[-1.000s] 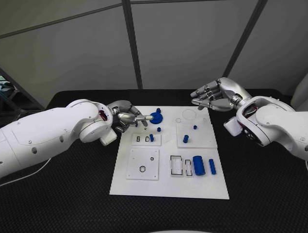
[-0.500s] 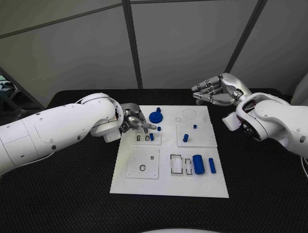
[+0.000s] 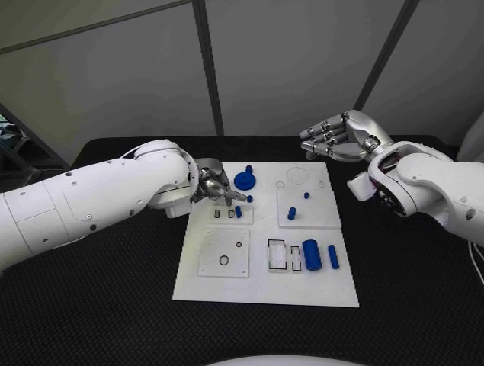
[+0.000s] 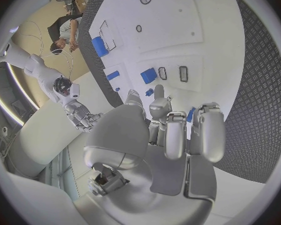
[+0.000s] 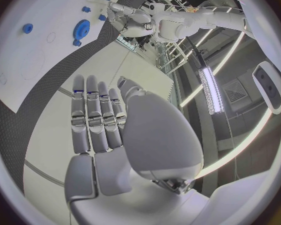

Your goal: Assemble the parts on the task board

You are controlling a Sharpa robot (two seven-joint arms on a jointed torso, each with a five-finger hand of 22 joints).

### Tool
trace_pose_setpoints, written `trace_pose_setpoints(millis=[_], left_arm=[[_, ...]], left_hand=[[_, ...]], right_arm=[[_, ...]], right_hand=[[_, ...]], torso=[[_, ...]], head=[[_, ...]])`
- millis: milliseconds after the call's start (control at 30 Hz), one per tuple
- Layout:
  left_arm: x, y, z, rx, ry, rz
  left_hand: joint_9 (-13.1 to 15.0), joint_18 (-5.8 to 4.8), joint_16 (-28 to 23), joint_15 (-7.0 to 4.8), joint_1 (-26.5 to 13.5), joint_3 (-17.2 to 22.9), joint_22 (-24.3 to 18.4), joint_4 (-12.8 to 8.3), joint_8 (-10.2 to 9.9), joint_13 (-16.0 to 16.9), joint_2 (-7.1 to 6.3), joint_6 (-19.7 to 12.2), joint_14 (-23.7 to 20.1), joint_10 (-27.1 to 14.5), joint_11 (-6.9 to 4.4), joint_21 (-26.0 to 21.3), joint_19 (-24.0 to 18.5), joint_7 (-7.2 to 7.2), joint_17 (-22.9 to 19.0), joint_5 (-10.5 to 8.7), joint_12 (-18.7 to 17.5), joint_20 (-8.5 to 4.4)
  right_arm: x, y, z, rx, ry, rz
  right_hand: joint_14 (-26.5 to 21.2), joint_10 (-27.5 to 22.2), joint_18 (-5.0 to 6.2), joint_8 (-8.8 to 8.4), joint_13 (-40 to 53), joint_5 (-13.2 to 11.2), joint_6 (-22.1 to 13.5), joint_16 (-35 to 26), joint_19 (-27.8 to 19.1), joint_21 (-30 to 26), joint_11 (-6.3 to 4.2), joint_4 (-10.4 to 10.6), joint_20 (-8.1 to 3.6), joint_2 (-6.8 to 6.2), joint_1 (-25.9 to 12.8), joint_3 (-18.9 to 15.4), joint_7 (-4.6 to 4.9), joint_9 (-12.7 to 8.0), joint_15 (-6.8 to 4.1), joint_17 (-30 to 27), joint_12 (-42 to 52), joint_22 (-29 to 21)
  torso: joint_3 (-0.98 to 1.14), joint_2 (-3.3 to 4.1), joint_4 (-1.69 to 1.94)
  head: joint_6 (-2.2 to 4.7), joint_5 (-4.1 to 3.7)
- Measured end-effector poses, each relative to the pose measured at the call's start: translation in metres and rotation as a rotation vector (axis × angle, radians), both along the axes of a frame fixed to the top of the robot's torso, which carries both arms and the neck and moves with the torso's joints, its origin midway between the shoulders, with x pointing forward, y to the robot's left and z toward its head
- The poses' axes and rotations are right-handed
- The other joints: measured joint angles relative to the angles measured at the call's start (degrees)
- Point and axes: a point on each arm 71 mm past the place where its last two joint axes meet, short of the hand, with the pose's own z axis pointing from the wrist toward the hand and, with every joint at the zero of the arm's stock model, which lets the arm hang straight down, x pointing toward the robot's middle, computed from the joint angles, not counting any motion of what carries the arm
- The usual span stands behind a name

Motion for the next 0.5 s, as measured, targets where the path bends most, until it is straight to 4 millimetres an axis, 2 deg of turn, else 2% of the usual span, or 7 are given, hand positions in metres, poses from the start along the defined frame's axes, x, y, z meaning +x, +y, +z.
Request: trace_pose_setpoints(millis=[500], left_arm=[[-0.0013,-0.0104,-0.0048,0.039,0.026,-0.041]], left_hand=[[1.91,-0.01,0.23,-0.21,-0.23,-0.3,-0.01,-0.3,1.11,0.21,0.23,-0.41,0.21,0.0,0.0,0.24,-0.03,-0.41,-0.01,0.0,0.29,-0.4]], right_arm=[[0.0015,0.0026,-0.0009,-0.003,0.003,-0.001]], right_hand=[[0.2,-0.2,0.0,0.0,0.01,1.13,-0.2,-0.47,0.19,-0.7,0.2,-0.33,0.2,0.22,-0.22,0.02,0.2,-0.05,0.21,-0.51,0.0,-0.57]], torso=[[-0.05,0.0,0.0]], head=[[-0.59,0.16]])
